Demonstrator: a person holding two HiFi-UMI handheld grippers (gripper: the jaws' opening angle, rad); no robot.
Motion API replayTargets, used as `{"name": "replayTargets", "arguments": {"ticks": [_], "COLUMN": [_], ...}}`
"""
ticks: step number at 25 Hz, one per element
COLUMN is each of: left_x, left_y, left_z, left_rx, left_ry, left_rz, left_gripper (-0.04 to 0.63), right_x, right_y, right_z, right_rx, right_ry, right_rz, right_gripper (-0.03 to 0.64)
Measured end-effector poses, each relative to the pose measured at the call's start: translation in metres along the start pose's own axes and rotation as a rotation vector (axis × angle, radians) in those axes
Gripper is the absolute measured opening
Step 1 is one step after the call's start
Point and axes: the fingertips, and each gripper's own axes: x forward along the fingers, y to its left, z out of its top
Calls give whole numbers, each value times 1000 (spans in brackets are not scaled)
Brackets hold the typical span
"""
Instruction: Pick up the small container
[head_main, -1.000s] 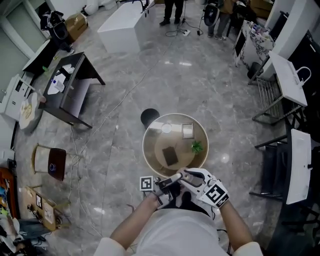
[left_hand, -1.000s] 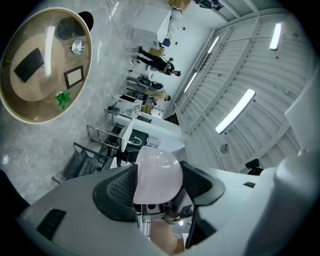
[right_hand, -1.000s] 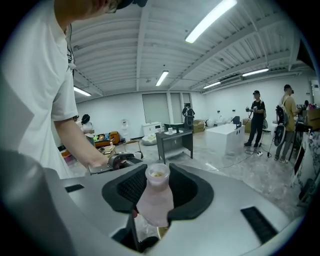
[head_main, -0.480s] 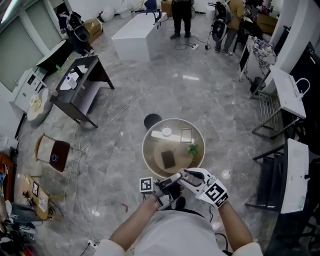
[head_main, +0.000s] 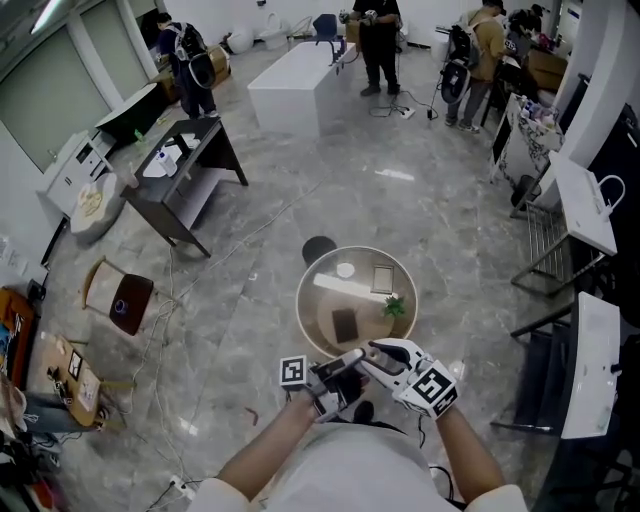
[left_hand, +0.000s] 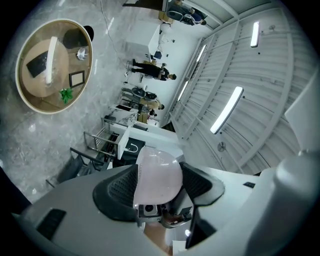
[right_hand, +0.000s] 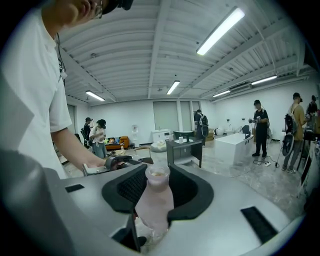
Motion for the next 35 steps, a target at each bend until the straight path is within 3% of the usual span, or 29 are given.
{"name": "replayTargets", "arguments": {"ticks": [13, 35], "left_x": [-52, -73], "left_y": [-26, -34], "left_z": [1, 1], "left_rx": [7, 12], "left_ry": [63, 87], "left_rz": [19, 15], "left_gripper": [290, 290], "right_x": [34, 48], "right_y": [44, 63], "right_z": [15, 18], "right_rx": [1, -2], "right_ry": [-27, -31], "right_rz": [-63, -88], "right_gripper": [150, 150]}}
